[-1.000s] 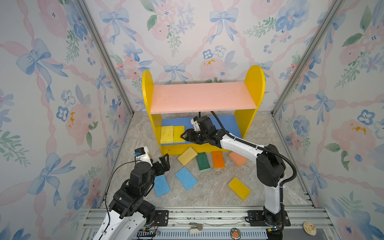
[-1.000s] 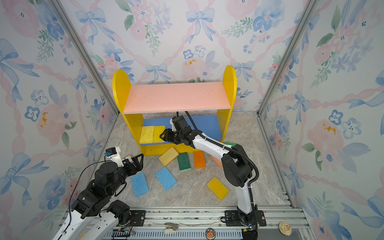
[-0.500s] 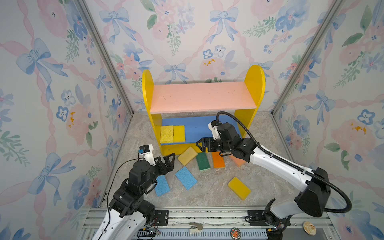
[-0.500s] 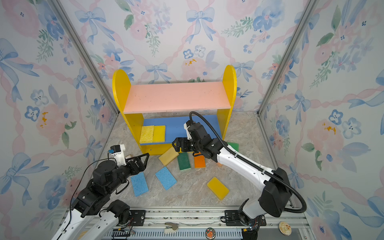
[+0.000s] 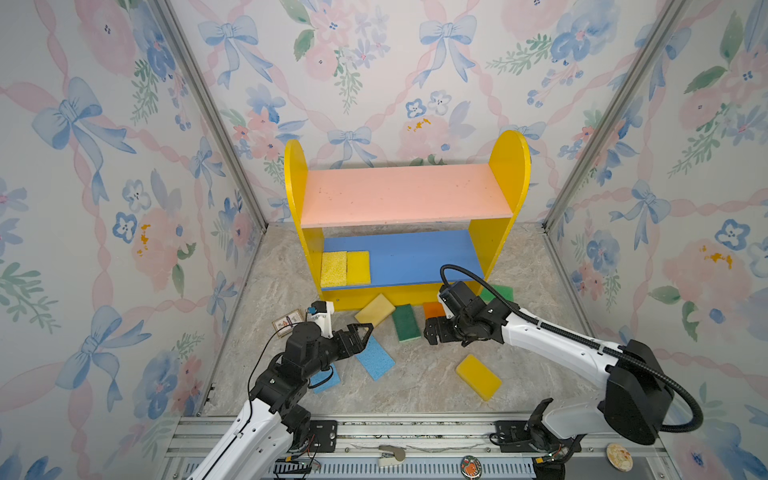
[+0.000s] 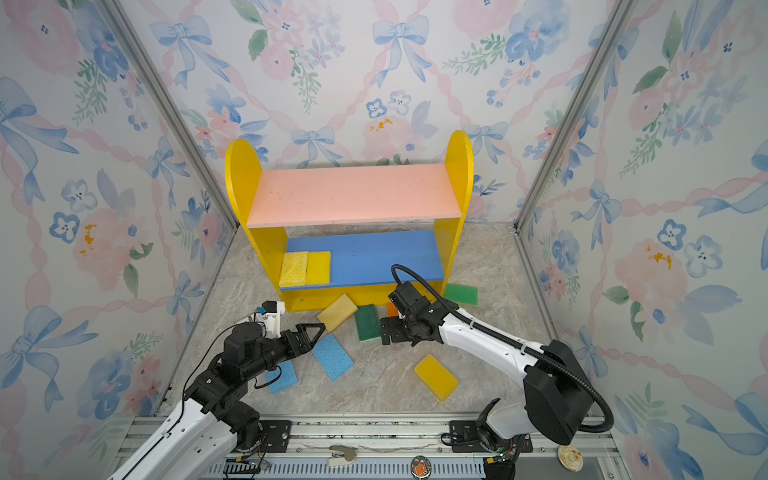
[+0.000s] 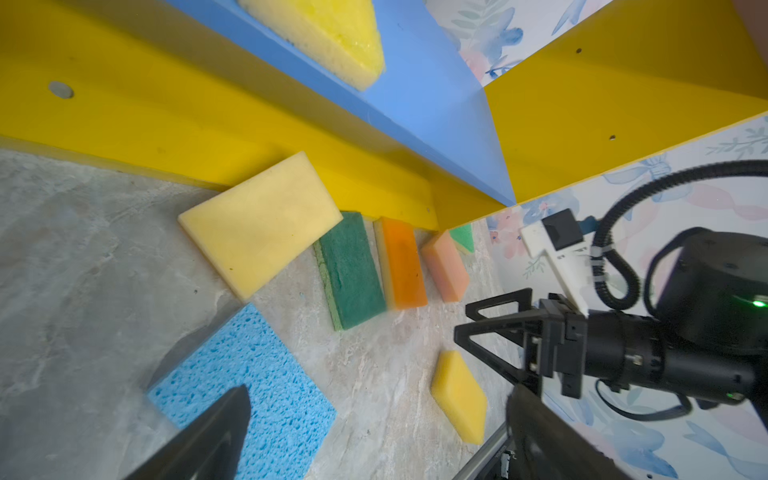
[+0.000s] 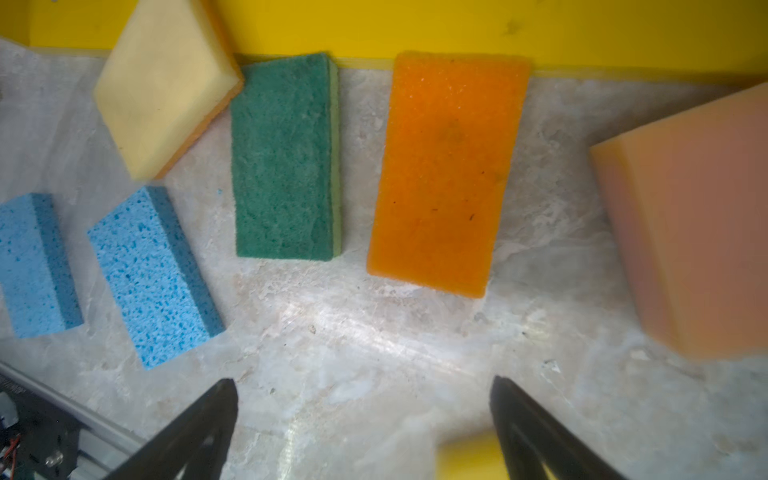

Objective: Place and organize the cleaning sponges onto the shelf
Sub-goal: 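Release the yellow sponge and move the right gripper over the orange sponge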

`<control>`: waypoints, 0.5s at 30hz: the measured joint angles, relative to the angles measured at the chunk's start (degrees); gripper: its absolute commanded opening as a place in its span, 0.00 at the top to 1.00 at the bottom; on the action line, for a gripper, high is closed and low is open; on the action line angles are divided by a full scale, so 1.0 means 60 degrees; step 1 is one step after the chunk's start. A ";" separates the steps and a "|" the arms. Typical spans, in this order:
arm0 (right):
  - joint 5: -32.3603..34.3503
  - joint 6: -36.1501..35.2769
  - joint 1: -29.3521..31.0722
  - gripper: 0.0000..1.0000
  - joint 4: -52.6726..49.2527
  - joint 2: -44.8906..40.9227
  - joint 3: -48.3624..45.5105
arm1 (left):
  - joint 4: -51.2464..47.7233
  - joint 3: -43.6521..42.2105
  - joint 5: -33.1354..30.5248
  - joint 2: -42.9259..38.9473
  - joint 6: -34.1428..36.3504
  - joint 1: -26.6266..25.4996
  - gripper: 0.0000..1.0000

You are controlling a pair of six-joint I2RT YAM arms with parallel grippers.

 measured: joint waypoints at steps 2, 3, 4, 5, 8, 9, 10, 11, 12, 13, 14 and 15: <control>0.0029 -0.0095 -0.0197 0.03 0.0171 0.0514 0.0029 | 0.0142 -0.0040 0.0058 -0.0153 -0.0015 0.0000 0.02; 0.0084 -0.0124 -0.0259 0.03 0.0237 0.0780 0.0058 | 0.0197 -0.0073 0.0062 -0.0226 -0.0040 0.0000 0.02; 0.0127 -0.0138 -0.0302 0.03 0.0284 0.1009 0.0102 | 0.0259 -0.0117 0.0066 -0.0270 -0.0051 0.0000 0.02; 0.0175 -0.0160 -0.0313 0.03 0.0342 0.1220 0.0153 | 0.0302 -0.0153 0.0069 -0.0277 -0.0080 0.0000 0.02; 0.0328 -0.0229 -0.0321 0.03 0.0503 0.1759 0.0379 | 0.0328 -0.0291 0.0091 -0.0273 -0.0102 0.0000 0.02; 0.0382 -0.0237 -0.0321 0.03 0.0568 0.1934 0.0466 | 0.0324 -0.0324 0.0091 -0.0266 -0.0106 0.0000 0.02; 0.0437 -0.0248 -0.0321 0.03 0.0645 0.2095 0.0550 | 0.0324 -0.0331 0.0091 -0.0248 -0.0106 0.0000 0.02; 0.0488 -0.0262 -0.0321 0.03 0.0681 0.2226 0.0623 | 0.0328 -0.0335 0.0091 -0.0226 -0.0102 0.0000 0.02; 0.0528 -0.0266 -0.0321 0.03 0.0729 0.2368 0.0688 | 0.0331 -0.0335 0.0091 -0.0204 -0.0102 0.0000 0.02; 0.0601 -0.0270 -0.0321 0.03 0.0750 0.2495 0.0747 | 0.0335 -0.0335 0.0091 -0.0178 -0.0102 0.0000 0.02; 0.0674 -0.0270 -0.0324 0.03 0.0754 0.2605 0.0790 | 0.0331 -0.0335 0.0091 -0.0146 -0.0098 0.0000 0.02; 0.0780 -0.0273 -0.0324 0.03 0.0754 0.2718 0.0834 | 0.0335 -0.0335 0.0091 -0.0109 -0.0098 0.0000 0.02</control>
